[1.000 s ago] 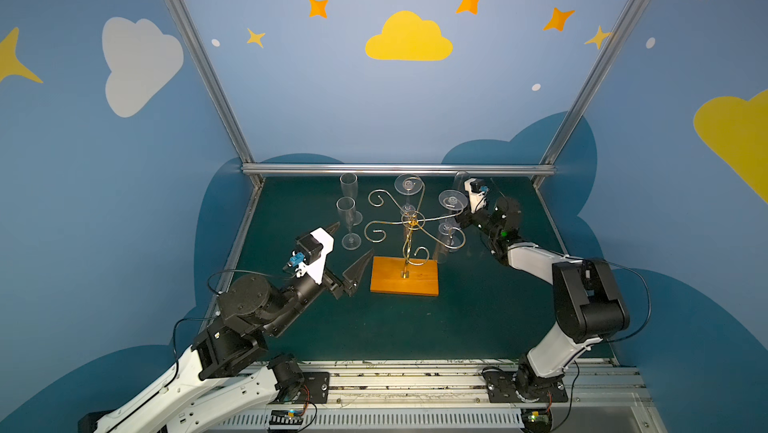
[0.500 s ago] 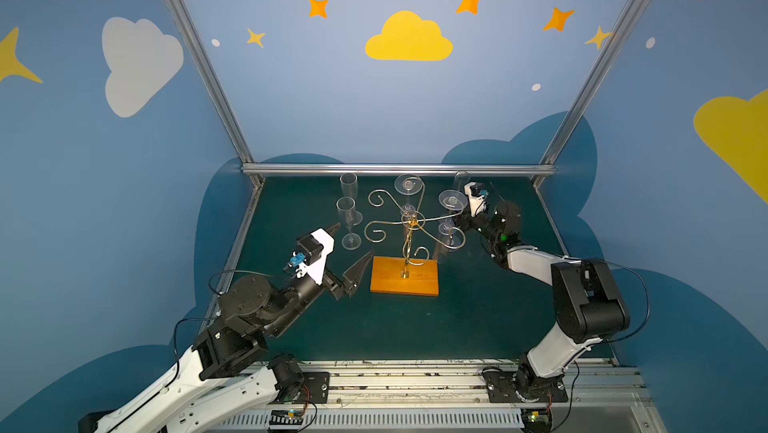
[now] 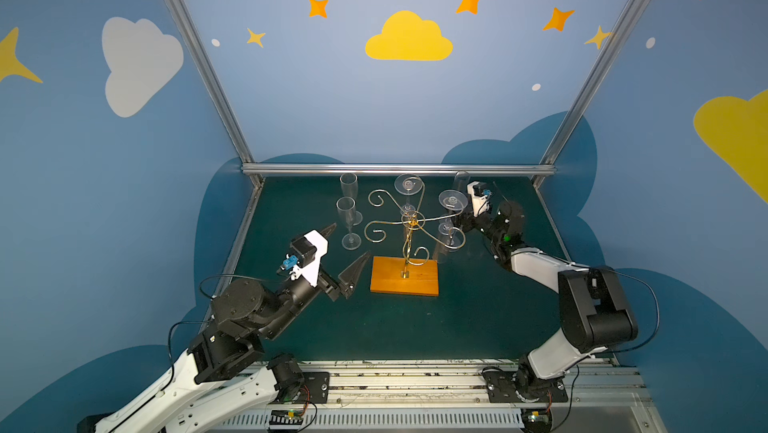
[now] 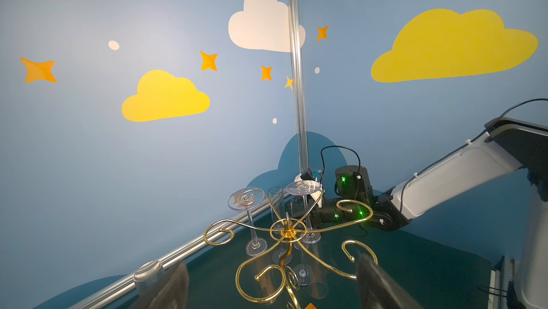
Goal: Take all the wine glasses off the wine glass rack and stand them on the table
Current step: 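Lower the flute glass upright onto the table and open the right gripper, then draw the right gripper back while the left reaches up toward the rack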
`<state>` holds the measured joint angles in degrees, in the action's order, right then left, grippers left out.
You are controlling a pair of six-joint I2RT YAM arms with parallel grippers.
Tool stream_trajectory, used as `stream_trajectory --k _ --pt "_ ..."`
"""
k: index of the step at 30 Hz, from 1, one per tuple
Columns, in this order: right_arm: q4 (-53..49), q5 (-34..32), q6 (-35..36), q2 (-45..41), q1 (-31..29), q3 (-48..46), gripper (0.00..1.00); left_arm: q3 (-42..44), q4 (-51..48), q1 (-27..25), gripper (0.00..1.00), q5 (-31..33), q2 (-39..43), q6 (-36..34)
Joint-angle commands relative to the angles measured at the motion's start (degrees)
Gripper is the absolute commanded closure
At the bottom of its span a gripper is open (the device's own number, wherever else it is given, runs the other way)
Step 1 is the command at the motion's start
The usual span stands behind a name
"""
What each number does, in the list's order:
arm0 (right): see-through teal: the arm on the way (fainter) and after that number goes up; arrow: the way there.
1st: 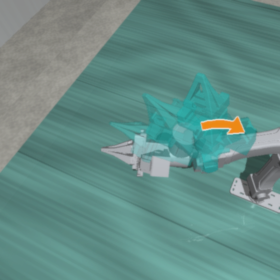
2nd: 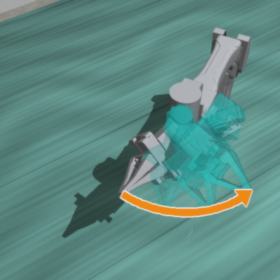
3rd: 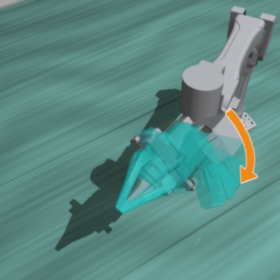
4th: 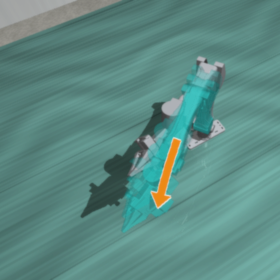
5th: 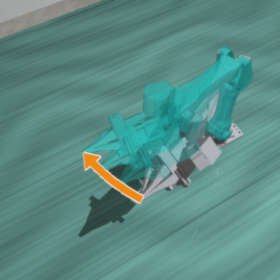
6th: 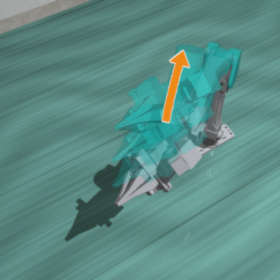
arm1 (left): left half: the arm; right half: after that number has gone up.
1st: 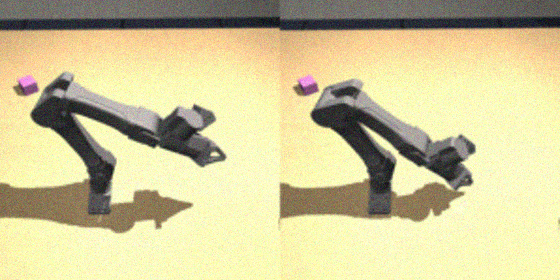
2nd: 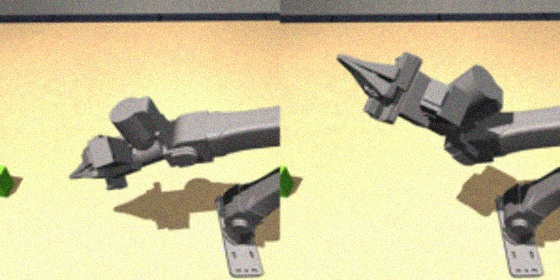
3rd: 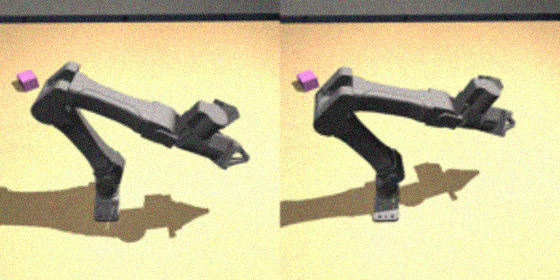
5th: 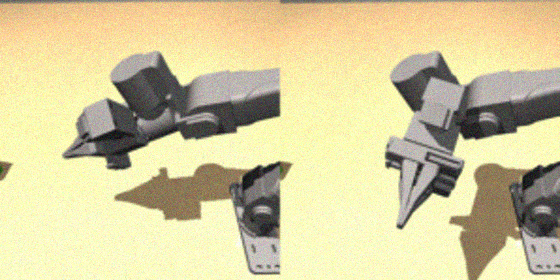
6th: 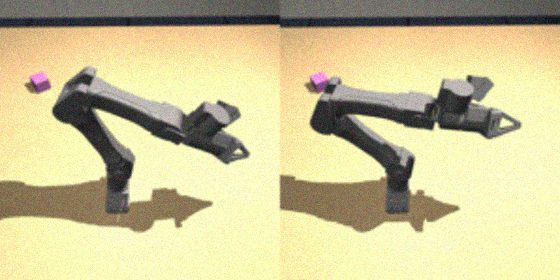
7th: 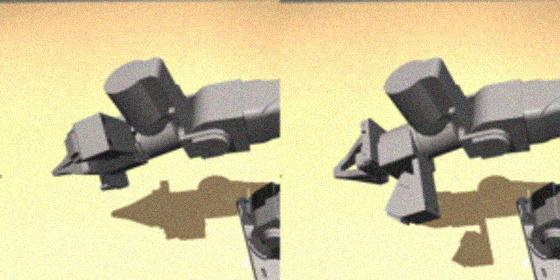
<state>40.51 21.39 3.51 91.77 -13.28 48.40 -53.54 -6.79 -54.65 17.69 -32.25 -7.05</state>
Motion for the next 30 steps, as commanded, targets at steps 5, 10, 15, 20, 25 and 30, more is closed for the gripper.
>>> stream_trajectory --k 5,10,15,20,25,30 --pt "-7.1 -1.9 2.0 -8.1 0.4 0.1 0.18 -0.2 -1.2 0.1 0.12 0.9 1.9 0.8" --pt "-15.6 -3.0 3.1 -15.0 0.6 0.6 0.18 -1.6 -4.3 0.0 0.12 1.6 2.9 0.6" --pt "-22.4 -8.3 1.1 -22.5 0.6 0.6 0.18 -3.2 -7.7 0.0 0.11 2.8 3.7 2.4" --pt "-30.5 -9.8 -2.0 -30.2 1.2 1.0 0.18 -10.1 -17.2 0.1 0.11 4.3 -0.1 4.0" --pt "-40.6 -9.9 -5.5 -37.1 1.4 3.4 0.18 -20.1 -25.4 0.7 0.11 5.8 -7.1 3.3" --pt "-49.8 -8.2 -10.0 -43.4 1.4 6.6 0.18 -31.2 -32.6 5.6 0.1 0.5 -16.4 2.7"
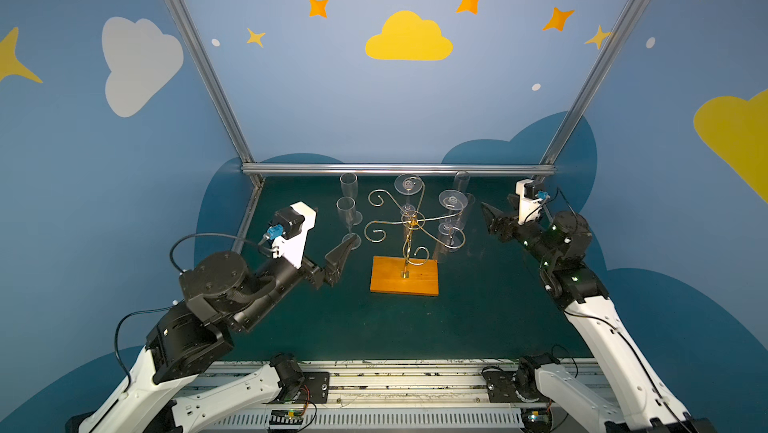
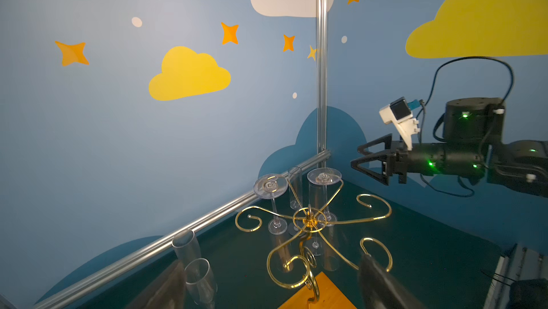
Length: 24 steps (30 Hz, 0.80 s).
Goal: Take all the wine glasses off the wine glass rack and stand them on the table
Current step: 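Draw the right gripper back while the left reaches up toward the rack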
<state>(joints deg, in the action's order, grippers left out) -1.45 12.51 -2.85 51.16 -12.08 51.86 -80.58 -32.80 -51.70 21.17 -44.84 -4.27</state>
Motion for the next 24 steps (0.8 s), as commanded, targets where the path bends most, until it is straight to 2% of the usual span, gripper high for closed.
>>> stream_trajectory --k 1,6,10,14,18,24 --pt "-9.5 1.0 -4.1 -3.7 0.2 3.9 0.18 -6.0 -7.7 4.5 0.1 -5.3 -5.5 0.5" --pt "-16.2 3.5 -4.9 -7.9 0.2 6.6 0.18 -14.6 -9.9 20.9 0.1 -26.6 -15.4 6.5" --pt "-20.9 4.7 -5.9 -10.3 0.2 8.5 0.18 -21.7 -9.9 27.9 0.1 -40.6 -24.6 10.2" --pt "-26.6 7.2 -9.6 -10.8 0.2 11.0 0.18 -28.5 -9.3 36.1 0.11 -57.3 -35.1 18.5" --pt "-29.5 10.7 -12.7 -11.3 0.2 11.8 0.18 -32.6 -5.4 39.1 0.14 -68.2 -44.3 25.9" --pt "-32.0 13.9 -14.5 -12.8 0.2 11.5 0.18 -42.4 -10.0 39.1 0.18 -73.7 -57.5 25.6"
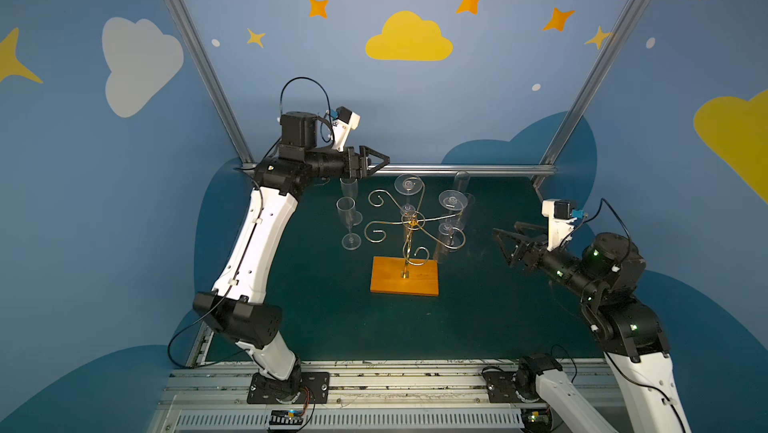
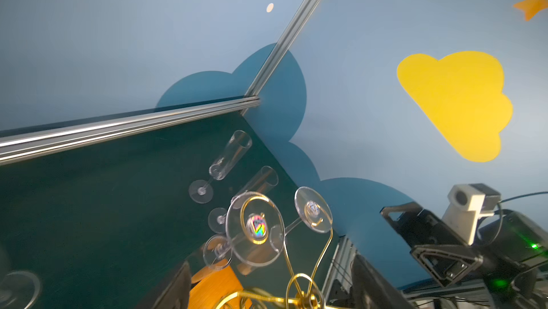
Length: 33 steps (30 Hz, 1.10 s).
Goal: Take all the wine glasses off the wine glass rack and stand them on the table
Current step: 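Draw the right gripper back while the left reaches up toward the rack, then move the left gripper to the stem of a hanging glass on the rack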
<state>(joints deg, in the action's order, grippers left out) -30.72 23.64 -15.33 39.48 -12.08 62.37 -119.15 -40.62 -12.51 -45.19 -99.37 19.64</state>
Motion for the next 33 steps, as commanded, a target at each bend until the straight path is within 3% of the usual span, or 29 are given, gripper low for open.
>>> stream_trajectory --k 1,10,23,33 --pt "-3.1 2.9 -2.0 -1.4 0.2 0.9 0.18 -4.5 -2.4 0.0 0.19 -7.5 -4.5 1.7" --pt "-7.7 3.2 1.5 -1.8 0.2 1.3 0.17 -8.9 -3.1 -1.2 0.3 -11.0 -13.7 1.8" --pt "-6.1 4.3 1.3 -1.2 0.2 -0.7 0.17 -9.6 -6.0 -3.1 0.58 -11.6 -16.8 -0.8" --pt "-5.8 4.3 1.3 -1.4 0.2 -1.6 0.17 -9.1 -8.3 -3.2 0.62 -11.4 -17.1 -3.1"
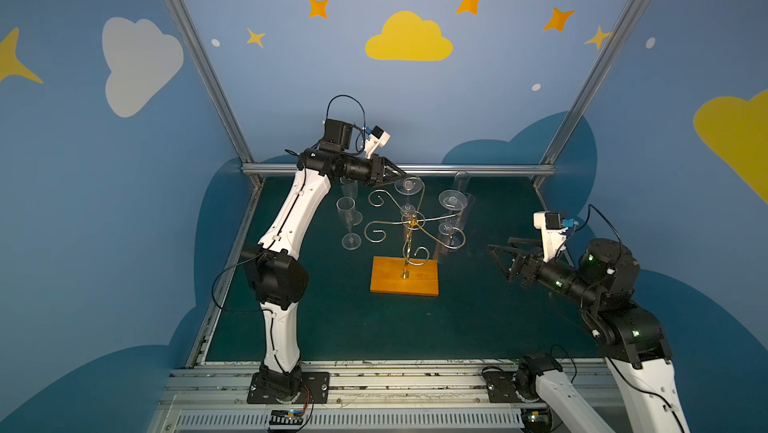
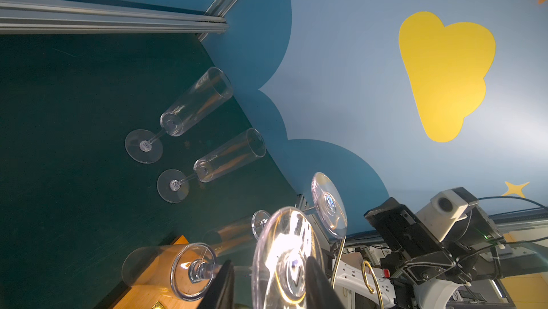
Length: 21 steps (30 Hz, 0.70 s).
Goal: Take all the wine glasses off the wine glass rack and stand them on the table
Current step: 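Move the left gripper to the stem of a hanging glass on the rack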
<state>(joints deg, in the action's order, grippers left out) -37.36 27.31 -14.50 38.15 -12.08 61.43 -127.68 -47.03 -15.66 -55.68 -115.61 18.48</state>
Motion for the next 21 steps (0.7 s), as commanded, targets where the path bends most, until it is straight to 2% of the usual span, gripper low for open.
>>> stream_trajectory --k 1,21 --pt "0.7 0.6 0.4 -0.1 0.2 -0.8 0.17 -0.6 -2.2 0.0 0.63 -0.8 -0.9 -2.1" --pt "1.2 -0.7 1.3 -1.8 0.2 -3.6 0.17 -0.4 -2.6 -0.7 0.77 0.7 -0.7 -2.5"
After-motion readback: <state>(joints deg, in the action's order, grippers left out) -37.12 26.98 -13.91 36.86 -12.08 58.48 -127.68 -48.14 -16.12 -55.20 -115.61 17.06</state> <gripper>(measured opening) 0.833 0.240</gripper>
